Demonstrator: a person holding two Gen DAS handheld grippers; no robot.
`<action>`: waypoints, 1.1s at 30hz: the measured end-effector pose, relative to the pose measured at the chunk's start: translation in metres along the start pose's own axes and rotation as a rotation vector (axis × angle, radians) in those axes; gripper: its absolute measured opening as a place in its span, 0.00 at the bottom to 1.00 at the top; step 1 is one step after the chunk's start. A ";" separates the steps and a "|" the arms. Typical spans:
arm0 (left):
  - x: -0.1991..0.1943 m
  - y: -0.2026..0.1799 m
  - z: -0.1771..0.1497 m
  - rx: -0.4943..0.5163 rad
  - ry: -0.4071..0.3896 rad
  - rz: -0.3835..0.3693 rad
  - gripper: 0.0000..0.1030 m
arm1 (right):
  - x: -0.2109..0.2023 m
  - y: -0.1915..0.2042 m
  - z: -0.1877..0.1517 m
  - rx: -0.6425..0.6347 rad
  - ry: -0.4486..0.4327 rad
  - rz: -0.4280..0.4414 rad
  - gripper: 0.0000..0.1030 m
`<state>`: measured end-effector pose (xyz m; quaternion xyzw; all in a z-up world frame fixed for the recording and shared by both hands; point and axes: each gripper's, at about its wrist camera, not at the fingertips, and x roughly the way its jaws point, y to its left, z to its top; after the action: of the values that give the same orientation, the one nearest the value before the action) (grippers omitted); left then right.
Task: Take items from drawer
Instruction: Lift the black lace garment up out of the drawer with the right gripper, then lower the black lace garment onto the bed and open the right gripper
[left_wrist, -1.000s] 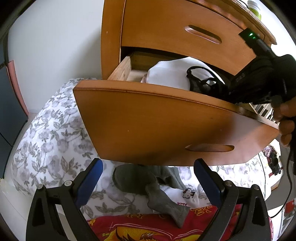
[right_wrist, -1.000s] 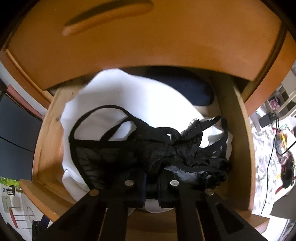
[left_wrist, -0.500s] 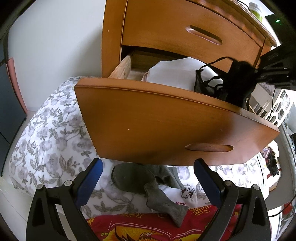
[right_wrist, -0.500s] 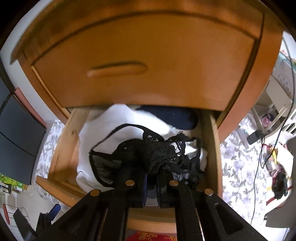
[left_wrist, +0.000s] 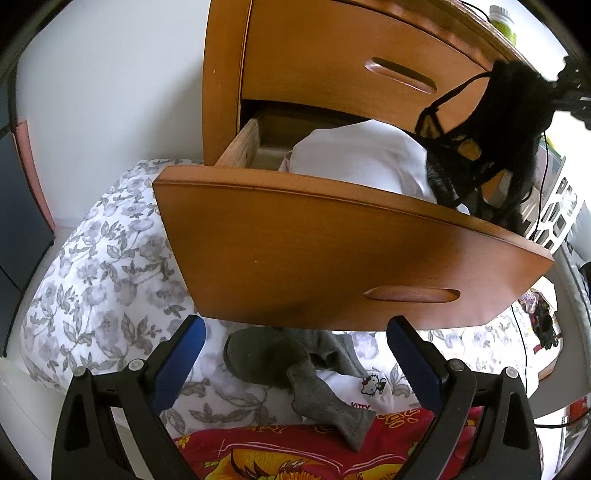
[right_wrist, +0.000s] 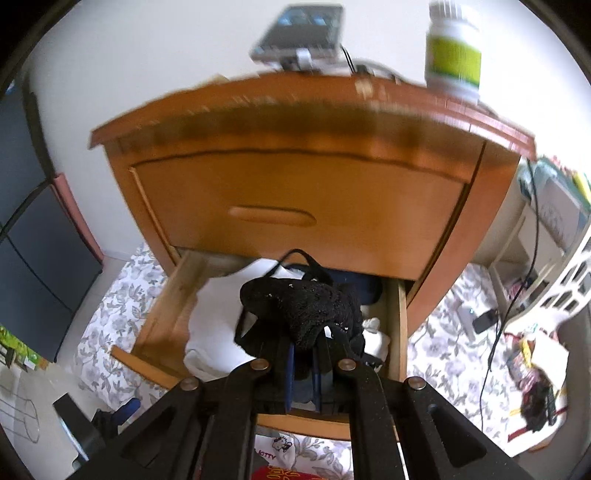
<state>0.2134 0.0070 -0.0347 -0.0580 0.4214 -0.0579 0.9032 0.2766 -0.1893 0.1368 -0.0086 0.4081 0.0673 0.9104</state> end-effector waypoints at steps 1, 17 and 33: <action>-0.001 0.000 0.000 0.002 -0.001 0.001 0.96 | -0.008 0.002 0.000 -0.012 -0.014 0.003 0.07; -0.023 0.002 0.002 0.016 -0.041 0.038 0.96 | -0.112 0.020 -0.021 -0.105 -0.149 0.047 0.07; -0.016 0.010 -0.002 -0.002 -0.014 0.053 0.96 | -0.086 0.027 -0.076 -0.167 0.008 0.087 0.07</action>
<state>0.2025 0.0190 -0.0251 -0.0479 0.4167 -0.0331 0.9072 0.1602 -0.1782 0.1509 -0.0670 0.4048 0.1405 0.9010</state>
